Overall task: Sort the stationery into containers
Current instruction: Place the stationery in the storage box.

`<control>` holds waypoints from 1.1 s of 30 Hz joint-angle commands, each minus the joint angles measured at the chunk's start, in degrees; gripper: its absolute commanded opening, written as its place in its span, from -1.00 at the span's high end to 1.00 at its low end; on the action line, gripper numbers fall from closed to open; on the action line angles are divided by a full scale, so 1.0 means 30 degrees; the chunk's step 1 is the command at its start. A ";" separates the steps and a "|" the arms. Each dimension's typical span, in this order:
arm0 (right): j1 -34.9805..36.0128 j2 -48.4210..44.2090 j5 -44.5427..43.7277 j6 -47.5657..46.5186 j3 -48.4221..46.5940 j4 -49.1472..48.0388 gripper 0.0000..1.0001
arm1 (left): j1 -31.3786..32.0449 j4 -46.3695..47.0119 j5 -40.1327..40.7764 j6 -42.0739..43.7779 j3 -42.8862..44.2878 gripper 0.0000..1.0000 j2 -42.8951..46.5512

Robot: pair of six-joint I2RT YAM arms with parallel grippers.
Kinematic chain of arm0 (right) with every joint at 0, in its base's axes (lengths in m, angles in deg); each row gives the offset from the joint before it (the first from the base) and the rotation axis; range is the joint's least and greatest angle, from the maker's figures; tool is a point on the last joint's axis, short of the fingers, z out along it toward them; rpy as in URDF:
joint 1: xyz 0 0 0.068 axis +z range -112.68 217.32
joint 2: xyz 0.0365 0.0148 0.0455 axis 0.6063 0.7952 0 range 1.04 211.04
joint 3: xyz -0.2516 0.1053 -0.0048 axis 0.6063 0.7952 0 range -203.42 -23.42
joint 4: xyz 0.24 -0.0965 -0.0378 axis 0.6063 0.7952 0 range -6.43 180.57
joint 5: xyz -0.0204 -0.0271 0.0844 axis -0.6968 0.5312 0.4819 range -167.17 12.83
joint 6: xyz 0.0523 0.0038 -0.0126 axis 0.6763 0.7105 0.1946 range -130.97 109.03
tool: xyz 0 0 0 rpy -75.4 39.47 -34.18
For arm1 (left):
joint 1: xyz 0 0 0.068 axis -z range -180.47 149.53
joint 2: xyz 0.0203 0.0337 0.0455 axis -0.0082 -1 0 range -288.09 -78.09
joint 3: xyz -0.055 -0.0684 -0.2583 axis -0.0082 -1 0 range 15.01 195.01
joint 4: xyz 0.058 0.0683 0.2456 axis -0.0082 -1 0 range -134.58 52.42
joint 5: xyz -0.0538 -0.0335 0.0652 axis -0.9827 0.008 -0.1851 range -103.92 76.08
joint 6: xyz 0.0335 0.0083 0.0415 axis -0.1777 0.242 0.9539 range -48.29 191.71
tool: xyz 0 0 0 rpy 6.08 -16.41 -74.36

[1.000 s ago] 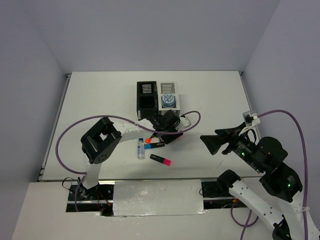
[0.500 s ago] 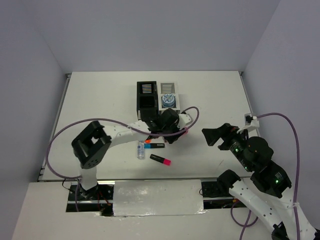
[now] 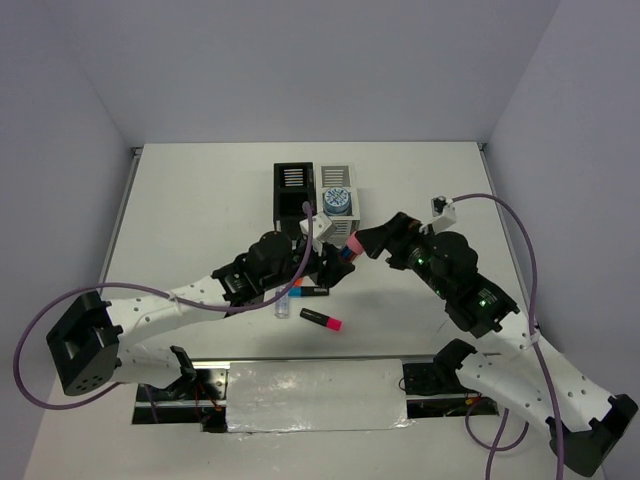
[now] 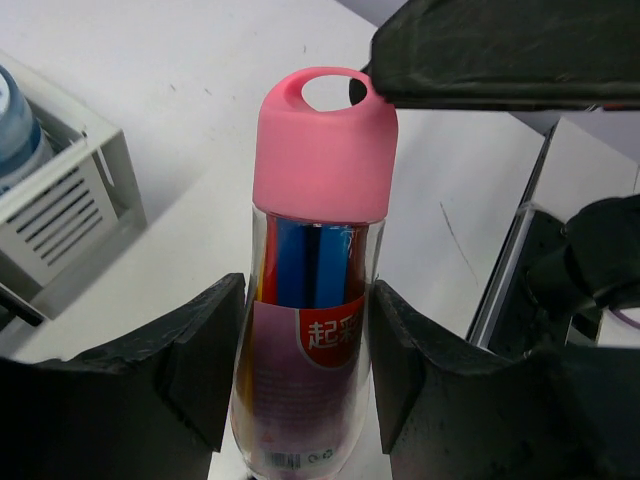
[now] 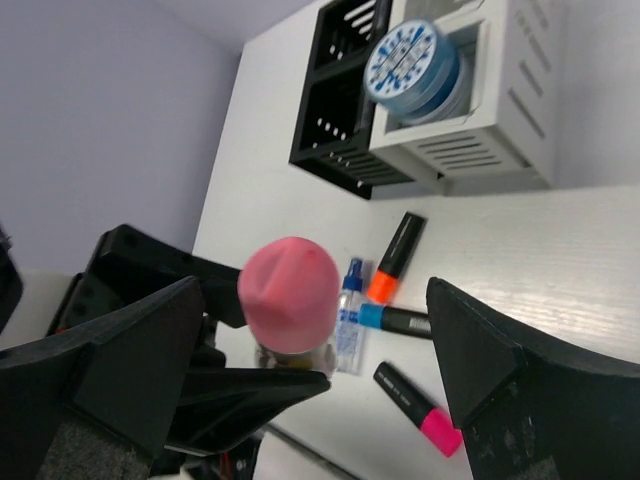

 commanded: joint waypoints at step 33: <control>0.0466 0.2433 -0.1454 -0.5643 -0.3295 -0.3391 1.00 | 0.0026 -1.1331 0.9790 -0.3221 0.4251 -0.99 0.2126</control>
